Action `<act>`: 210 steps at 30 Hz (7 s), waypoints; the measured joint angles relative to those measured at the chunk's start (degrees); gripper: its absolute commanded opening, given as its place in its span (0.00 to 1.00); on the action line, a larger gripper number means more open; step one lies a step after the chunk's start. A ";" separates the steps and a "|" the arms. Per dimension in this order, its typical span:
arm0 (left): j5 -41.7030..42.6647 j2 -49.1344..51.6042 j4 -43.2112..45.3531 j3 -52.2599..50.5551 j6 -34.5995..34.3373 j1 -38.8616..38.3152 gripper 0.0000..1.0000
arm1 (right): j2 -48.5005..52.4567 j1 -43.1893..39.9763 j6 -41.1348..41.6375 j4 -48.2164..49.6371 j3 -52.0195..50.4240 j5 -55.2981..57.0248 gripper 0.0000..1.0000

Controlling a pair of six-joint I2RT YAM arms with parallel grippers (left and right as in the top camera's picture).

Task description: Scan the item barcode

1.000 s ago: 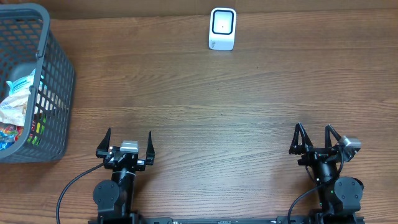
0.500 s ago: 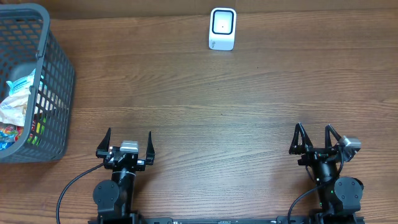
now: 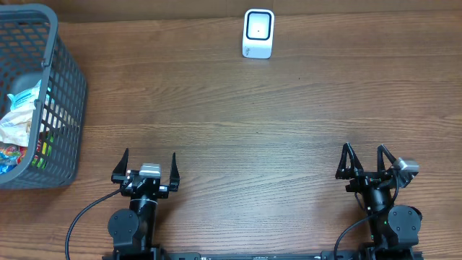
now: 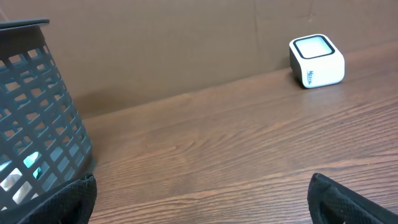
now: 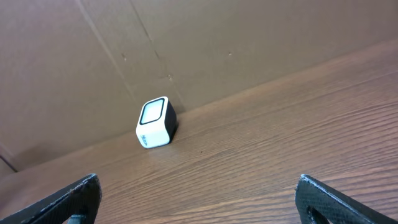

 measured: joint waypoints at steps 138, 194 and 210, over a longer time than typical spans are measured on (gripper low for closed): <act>-3.87 0.37 -5.42 13.70 -17.00 0.00 1.00 | 0.00 0.00 -6.86 -5.64 6.27 -1.05 1.00; -8.90 88.46 -50.64 109.07 -18.27 31.74 1.00 | 70.69 0.04 -10.73 -61.24 81.85 -10.12 1.00; -11.91 117.39 -48.83 109.07 -27.80 36.81 1.00 | 73.31 0.04 -10.54 -63.39 81.85 -10.67 1.00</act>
